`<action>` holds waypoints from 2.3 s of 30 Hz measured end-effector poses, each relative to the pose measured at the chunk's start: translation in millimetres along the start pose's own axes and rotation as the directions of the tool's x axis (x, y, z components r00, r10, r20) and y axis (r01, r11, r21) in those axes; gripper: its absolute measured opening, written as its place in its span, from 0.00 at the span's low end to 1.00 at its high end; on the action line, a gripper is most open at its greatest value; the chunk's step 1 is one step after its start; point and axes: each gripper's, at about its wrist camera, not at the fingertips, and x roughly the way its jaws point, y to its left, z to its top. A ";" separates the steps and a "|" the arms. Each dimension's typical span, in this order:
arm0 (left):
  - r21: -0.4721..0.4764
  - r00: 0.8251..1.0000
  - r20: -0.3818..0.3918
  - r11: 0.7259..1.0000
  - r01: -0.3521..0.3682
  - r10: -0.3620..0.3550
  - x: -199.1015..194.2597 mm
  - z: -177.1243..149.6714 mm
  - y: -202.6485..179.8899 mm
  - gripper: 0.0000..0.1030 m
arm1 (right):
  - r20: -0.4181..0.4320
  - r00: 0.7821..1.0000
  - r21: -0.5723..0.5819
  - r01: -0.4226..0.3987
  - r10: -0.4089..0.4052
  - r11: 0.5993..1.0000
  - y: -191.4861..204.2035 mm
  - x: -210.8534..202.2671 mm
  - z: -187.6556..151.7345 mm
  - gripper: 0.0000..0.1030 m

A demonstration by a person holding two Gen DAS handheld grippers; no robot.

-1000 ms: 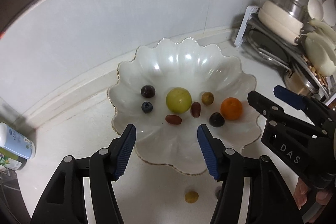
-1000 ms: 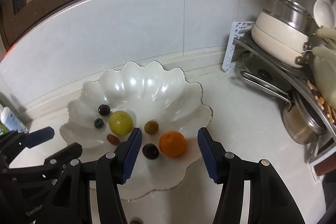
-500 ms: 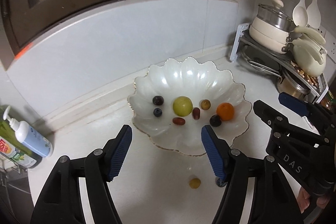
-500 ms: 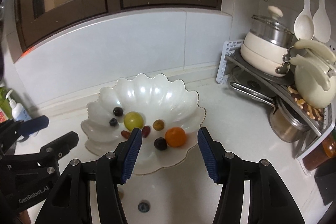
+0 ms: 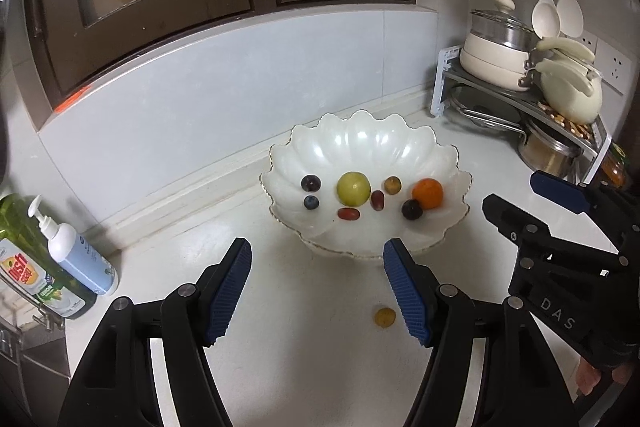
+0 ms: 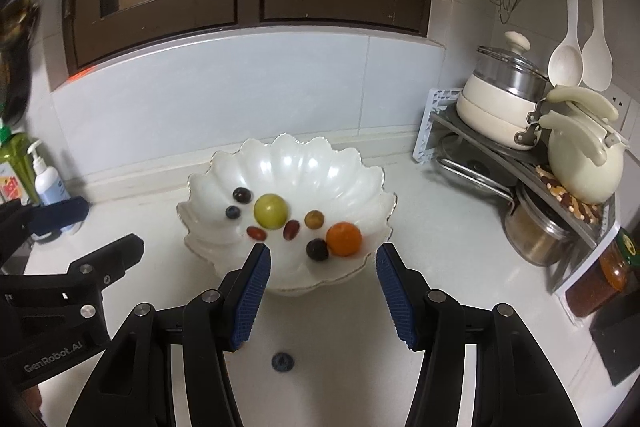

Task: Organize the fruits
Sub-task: 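Withdraw both tools from the bowl toward the blueberry and yellow-brown fruit, then close right gripper on blueberry while left gripper closes on yellow-brown fruit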

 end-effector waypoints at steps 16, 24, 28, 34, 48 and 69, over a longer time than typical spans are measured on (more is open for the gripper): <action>0.021 0.999 -0.001 0.999 0.048 -0.048 -6.5 -43.1 -3.7 0.66 | -0.027 0.999 -0.013 -0.017 0.016 1.000 10.9 -9.9 -42.4 0.54; 0.038 0.996 -0.033 0.996 0.085 -0.083 7.8 -62.7 -9.1 0.65 | -0.071 0.997 -0.014 -0.015 0.014 1.000 16.0 0.8 -63.3 0.54; 0.061 0.993 -0.044 0.991 0.115 -0.113 14.9 -71.2 -13.7 0.65 | -0.092 0.995 0.001 -0.026 0.026 1.000 14.0 8.3 -73.4 0.54; 0.090 0.986 -0.083 0.984 0.153 -0.146 31.7 -82.0 -19.2 0.60 | -0.141 0.990 0.003 -0.031 0.031 1.000 15.9 24.2 -85.0 0.54; 0.177 0.959 -0.170 0.950 0.257 -0.228 80.0 -89.6 -34.4 0.50 | -0.216 0.973 0.028 -0.079 0.083 0.996 17.3 60.5 -94.7 0.43; 0.259 0.913 -0.222 0.882 0.393 -0.341 107.1 -84.1 -46.8 0.41 | -0.287 0.942 0.031 -0.172 0.174 0.985 13.6 90.5 -98.2 0.34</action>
